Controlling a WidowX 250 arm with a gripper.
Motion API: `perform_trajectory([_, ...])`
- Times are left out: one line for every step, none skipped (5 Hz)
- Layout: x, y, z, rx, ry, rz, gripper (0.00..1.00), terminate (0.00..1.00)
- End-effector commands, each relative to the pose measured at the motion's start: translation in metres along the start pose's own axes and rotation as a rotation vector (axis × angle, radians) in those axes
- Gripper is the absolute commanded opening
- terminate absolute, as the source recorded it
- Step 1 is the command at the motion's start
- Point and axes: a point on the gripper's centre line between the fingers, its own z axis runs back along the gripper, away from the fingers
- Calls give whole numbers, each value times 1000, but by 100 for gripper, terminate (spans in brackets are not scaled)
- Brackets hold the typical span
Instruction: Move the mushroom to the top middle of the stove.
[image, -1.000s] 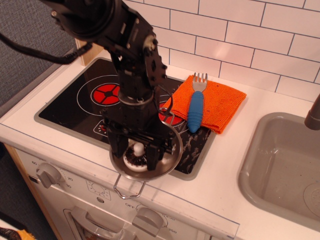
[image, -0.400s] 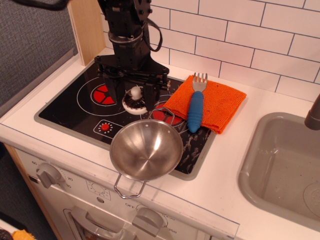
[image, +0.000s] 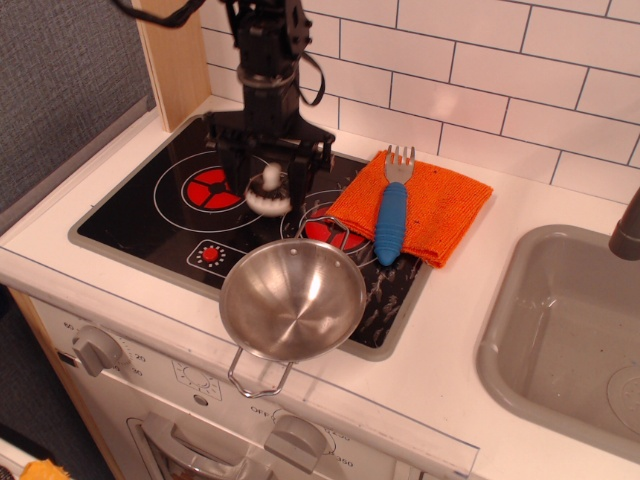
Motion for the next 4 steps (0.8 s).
perform_trajectory([24, -7, 9, 30, -47, -25, 0, 0])
perform_trajectory([22, -7, 10, 24, -35, -32, 100, 0])
perform_trajectory([23, -5, 22, 1, -53, -34, 100, 0])
perform_trajectory([21, -7, 54, -35, -106, -63, 100, 0])
